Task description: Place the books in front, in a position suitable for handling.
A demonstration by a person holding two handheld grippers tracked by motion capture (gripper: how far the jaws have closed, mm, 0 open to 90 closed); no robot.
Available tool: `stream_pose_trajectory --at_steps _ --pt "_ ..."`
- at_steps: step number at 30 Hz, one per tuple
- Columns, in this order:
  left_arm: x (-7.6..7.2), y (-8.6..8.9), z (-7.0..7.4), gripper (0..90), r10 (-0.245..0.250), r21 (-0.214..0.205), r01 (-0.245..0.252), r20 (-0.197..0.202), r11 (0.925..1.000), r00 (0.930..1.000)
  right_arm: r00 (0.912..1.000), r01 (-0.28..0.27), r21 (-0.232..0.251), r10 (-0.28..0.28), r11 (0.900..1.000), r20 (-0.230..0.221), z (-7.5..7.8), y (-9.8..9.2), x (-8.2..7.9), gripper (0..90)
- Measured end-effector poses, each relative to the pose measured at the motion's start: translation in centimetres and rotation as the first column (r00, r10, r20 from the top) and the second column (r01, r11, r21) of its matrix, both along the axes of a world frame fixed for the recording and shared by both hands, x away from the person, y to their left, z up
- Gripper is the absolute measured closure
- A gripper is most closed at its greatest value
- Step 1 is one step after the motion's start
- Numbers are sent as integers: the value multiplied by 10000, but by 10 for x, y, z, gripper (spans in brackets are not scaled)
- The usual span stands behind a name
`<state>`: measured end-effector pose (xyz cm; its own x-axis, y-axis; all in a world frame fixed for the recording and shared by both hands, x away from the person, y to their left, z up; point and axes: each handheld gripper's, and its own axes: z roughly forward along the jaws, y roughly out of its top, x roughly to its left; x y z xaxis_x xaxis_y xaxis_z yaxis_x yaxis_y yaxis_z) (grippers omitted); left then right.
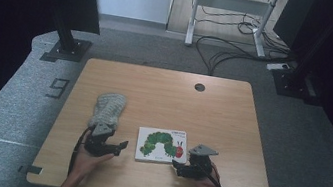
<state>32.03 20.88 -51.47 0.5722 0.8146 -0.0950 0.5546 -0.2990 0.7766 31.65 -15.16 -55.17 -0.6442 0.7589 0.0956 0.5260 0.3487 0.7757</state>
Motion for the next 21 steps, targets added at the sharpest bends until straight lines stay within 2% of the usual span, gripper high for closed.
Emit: stream_pose_trajectory --at_steps 4,7,13,14,17,21 --pt "1 4 8 258 64 41 -65 230 10000 9997 9999 -45 -118 43 9999 -126 -2 3 0 190" --pt "2 10 14 256 192 62 -195 383 9998 9991 9999 -91 -209 90 9997 -57 -2 4 0 207" --pt "7 19 18 250 546 252 -558 465 9981 9974 9999 -163 -312 164 9994 30 -2 6 -1 244" --pt "10 20 19 251 761 261 -777 566 9966 9955 9998 -171 -295 172 9994 38 -2 6 -1 247" --pt "15 21 21 251 870 372 -896 663 9953 9940 9998 -169 -311 171 9994 50 -2 6 -2 249" --pt "30 24 27 251 1235 674 -1289 781 9894 9893 9998 -177 -326 179 9993 68 -2 6 -2 258"
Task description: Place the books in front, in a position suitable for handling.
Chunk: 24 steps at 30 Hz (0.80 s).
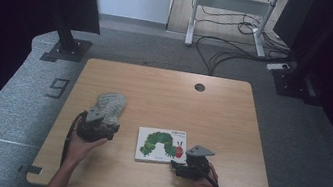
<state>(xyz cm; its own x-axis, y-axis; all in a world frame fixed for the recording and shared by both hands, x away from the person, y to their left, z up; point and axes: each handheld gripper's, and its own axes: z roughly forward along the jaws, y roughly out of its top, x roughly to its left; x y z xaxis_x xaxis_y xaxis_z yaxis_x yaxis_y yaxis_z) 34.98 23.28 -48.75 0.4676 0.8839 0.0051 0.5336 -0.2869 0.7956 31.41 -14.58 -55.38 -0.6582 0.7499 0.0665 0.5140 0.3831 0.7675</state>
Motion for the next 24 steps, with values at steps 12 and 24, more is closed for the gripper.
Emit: stream_pose_trajectory --at_steps 12,24 --pt "46 2 -1 251 808 260 -792 -660 9965 9945 9999 -143 -30 143 9999 33 0 0 -3 269" --pt "62 5 -15 252 1141 473 -1096 -1049 9928 9879 9998 -174 -89 174 9998 33 0 0 -4 268"
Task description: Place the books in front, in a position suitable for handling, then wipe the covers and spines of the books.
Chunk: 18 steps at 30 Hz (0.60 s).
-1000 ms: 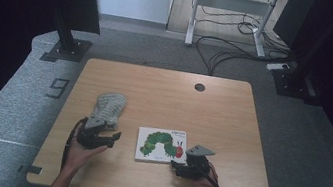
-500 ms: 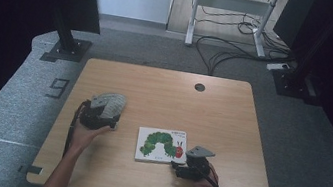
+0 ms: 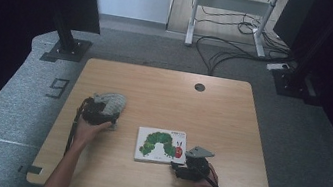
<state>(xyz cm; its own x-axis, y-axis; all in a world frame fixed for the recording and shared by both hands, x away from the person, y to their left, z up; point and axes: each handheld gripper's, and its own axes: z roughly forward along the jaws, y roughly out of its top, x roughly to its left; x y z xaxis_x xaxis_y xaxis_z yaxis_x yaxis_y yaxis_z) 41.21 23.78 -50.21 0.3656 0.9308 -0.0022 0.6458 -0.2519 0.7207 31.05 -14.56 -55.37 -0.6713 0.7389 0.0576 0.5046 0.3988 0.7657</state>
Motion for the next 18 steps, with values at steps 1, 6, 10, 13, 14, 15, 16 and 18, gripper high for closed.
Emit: stream_pose_trajectory --at_steps 1,6,10,13,14,15,16,18 --pt "2 0 -1 253 24 38 -24 -28 10000 10000 10000 -15 -19 15 10000 14 0 0 0 268" --pt "11 2 -5 250 88 257 -81 -243 9996 9997 10000 -37 -47 37 10000 24 0 0 0 268" --pt "18 4 -10 261 259 322 -244 -443 9992 9987 10000 -55 -54 55 10000 28 0 1 0 266" --pt "21 4 -15 275 328 336 -307 -637 9990 9974 10000 -49 -109 49 9999 61 0 1 0 264" --pt "21 4 -17 281 329 362 -305 -677 9989 9972 10000 -50 -126 51 9999 67 0 1 0 264" --pt "22 3 -19 289 349 371 -322 -748 9988 9966 10000 -51 -133 52 9999 71 0 1 0 264" --pt "22 3 -21 297 363 373 -334 -806 9987 9961 10000 -50 -129 51 9999 69 0 1 0 264" --pt "23 3 -26 330 406 419 -369 -912 9984 9950 10000 -49 -116 49 9999 62 0 1 0 264"
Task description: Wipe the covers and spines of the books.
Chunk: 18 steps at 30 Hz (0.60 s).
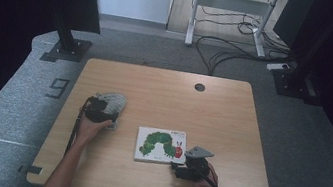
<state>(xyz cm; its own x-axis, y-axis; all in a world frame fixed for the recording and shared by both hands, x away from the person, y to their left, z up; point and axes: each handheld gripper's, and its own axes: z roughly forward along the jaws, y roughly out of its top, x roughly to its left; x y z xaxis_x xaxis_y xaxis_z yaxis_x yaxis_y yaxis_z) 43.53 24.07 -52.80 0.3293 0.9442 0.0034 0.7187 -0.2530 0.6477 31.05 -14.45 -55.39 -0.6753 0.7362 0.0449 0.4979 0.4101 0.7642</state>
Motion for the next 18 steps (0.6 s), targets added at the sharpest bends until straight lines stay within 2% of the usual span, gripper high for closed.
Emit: stream_pose_trajectory --at_steps 4,11,13,18 --pt "-1 0 -1 381 57 28 -57 78 10000 10000 10000 7 -38 -7 10000 18 0 0 0 265" --pt "-4 3 3 602 36 -232 -33 125 9997 9999 10000 56 -55 -56 10000 49 0 0 -1 276" --pt "-6 2 6 621 -128 -386 136 186 9992 9997 10000 52 -18 -52 10000 24 0 0 0 278" --pt "-18 -5 16 638 -486 -692 529 621 9962 9969 10000 51 -12 -51 10000 22 0 0 0 277"
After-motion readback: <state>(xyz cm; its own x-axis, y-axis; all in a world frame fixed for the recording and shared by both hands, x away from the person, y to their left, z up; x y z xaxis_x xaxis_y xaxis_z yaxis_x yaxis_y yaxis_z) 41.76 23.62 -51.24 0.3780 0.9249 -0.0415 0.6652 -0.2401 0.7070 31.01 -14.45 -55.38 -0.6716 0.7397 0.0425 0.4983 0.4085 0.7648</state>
